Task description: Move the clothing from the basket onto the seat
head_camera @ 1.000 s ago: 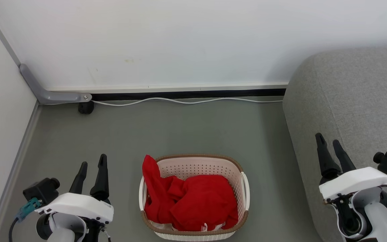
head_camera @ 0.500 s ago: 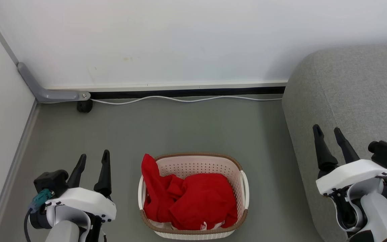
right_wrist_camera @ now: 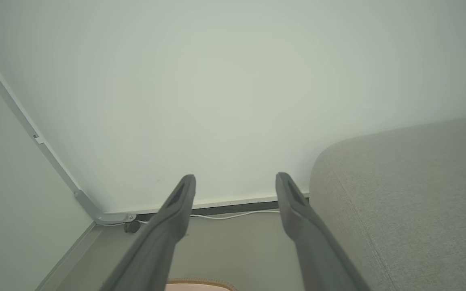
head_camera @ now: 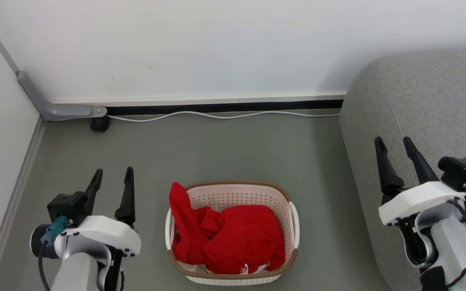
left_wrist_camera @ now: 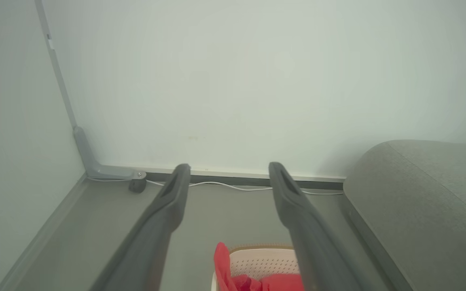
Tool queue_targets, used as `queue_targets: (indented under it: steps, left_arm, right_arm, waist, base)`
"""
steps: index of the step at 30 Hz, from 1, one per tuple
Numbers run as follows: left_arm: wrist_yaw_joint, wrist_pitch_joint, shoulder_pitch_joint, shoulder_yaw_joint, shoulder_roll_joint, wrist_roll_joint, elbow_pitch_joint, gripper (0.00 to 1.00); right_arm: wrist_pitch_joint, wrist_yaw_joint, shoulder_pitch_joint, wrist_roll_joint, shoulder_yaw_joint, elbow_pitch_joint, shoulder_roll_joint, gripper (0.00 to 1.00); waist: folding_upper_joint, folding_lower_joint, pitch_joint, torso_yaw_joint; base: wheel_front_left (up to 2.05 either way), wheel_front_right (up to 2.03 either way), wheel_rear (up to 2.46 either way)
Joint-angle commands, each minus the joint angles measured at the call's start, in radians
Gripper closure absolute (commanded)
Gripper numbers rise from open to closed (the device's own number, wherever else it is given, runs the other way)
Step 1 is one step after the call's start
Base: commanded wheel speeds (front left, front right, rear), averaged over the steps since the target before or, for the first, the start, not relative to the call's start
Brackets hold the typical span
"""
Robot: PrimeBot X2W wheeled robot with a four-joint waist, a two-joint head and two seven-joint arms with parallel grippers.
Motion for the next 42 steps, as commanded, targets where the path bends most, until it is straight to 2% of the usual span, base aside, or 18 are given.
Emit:
queue_targets:
  steps: [1,7,12,30,42]
  left_arm:
    - [-0.001,-0.015,-0.056,0.024,0.016,0.029,-0.025,0.00]
    - [-0.010,-0.033,-0.071,0.020,0.016,0.091,-0.025,0.00]
    - [0.005,-0.035,-0.074,0.018,0.016,0.135,-0.002,0.00]
    - [0.014,-0.035,-0.068,0.035,0.015,0.121,0.027,0.00]
    - [0.017,-0.035,-0.094,-0.014,0.014,0.061,0.008,0.00]
  right_arm:
    - [-0.017,0.004,-0.038,-0.025,0.024,-0.020,-0.011,0.00]
    - [-0.035,0.004,-0.057,-0.082,0.040,-0.012,-0.017,0.00]
    - [-0.037,0.004,-0.057,-0.096,0.039,-0.010,-0.020,0.00]
    - [-0.037,0.004,-0.045,-0.117,0.009,-0.007,-0.011,0.00]
    - [-0.037,0.004,-0.085,-0.125,-0.002,-0.060,-0.019,0.00]
  waist:
    - [0.0000,0.0000,0.001,0.000]
    - [0.0000,0.0000,0.006,-0.001]
    - [0.0000,0.0000,0.003,-0.001]
    - [0.0000,0.0000,-0.002,-0.001]
    - [0.0000,0.0000,0.109,-0.004]
  base:
    - [0.00,0.00,0.00]
    - [0.00,0.00,0.00]
    - [0.00,0.00,0.00]
    - [0.00,0.00,0.00]
    - [0.00,0.00,0.00]
